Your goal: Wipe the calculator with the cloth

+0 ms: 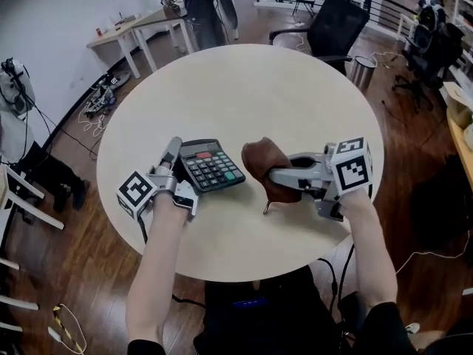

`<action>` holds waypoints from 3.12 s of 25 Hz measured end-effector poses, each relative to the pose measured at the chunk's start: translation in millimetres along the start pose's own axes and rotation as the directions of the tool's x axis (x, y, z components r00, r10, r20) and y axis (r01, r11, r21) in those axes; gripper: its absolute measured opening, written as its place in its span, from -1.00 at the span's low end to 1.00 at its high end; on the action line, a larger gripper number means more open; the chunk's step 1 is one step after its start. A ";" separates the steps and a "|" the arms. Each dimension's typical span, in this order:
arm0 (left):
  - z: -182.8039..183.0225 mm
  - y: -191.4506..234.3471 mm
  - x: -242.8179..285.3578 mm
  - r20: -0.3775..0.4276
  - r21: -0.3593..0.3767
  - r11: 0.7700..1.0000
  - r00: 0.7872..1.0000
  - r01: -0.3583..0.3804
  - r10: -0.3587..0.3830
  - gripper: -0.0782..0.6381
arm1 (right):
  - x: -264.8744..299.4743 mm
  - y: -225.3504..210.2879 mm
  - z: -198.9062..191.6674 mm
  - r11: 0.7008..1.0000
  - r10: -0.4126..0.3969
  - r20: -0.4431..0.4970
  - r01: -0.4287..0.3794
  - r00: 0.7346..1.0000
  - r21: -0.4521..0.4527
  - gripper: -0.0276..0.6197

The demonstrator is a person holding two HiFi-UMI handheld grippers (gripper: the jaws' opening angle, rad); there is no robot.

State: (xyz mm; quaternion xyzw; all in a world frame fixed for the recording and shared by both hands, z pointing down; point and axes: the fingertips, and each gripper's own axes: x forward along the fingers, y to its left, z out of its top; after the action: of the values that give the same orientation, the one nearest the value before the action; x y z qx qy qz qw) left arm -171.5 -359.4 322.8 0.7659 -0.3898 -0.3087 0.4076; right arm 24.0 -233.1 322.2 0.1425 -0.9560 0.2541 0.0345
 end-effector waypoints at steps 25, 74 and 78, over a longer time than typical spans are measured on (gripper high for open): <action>-77.9 14.7 -34.4 -0.920 0.194 0.964 0.374 0.182 0.115 -0.12 | -2.7 25.5 -17.6 0.987 -0.144 0.081 0.149 0.986 -0.058 -0.72; -54.2 -38.0 -35.9 -0.179 -0.450 0.880 0.950 0.153 -0.257 -0.60 | 7.4 80.4 42.2 0.846 -0.101 0.239 0.209 0.966 -0.490 -0.72; -57.2 -50.2 -38.8 -0.210 -0.461 0.870 0.931 0.173 -0.297 -0.59 | -1.6 48.5 109.9 0.802 -0.235 0.394 0.406 0.889 -0.439 -0.72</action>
State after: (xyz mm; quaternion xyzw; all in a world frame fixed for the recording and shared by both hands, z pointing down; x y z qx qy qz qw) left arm -128.5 -286.2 312.6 0.7328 -0.1537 -0.3264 0.5769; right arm 12.1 -246.8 203.4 0.3292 -0.9423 -0.0439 -0.0415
